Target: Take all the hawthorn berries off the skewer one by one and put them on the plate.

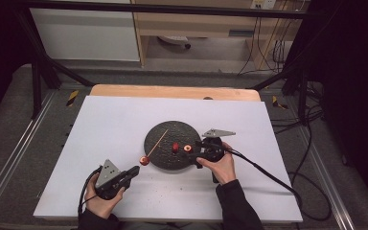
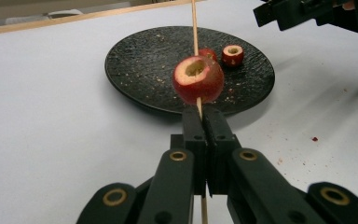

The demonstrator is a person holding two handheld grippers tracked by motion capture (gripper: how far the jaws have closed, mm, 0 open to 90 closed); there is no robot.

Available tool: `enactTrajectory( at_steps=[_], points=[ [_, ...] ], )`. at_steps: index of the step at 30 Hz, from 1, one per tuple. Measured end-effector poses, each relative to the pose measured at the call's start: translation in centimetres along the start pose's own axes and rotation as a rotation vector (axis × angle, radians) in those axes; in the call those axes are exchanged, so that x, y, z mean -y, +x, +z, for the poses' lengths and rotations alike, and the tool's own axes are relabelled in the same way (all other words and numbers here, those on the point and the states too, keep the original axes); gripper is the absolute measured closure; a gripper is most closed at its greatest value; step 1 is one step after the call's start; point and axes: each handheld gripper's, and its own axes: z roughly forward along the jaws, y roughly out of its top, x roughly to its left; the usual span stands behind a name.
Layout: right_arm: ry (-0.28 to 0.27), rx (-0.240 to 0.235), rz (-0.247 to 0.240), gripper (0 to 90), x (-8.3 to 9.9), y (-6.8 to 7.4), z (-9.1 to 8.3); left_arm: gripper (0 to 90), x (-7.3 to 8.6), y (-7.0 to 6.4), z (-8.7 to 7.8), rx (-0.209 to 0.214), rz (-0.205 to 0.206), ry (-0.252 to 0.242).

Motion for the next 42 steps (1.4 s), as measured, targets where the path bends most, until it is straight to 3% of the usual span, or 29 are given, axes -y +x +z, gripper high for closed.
enactTrajectory(
  at_steps=[5,12,30,42],
  points=[
    [0.020,0.012,-0.062,8.1,0.3,0.9,-0.2,88.3,0.0,-0.1,0.1,0.002,0.002,0.002],
    [0.021,-0.020,-0.081,6.8,0.0,2.7,0.2,88.3,0.0,-0.1,0.1,0.003,0.002,0.001],
    [0.019,-0.134,-0.012,9.2,-1.2,7.0,4.5,88.3,0.0,-0.3,0.1,0.002,0.005,-0.001],
    [0.012,-0.174,0.035,30.2,-0.7,7.9,6.0,88.3,-0.1,-0.6,0.2,0.008,0.012,-0.002]
  ],
)
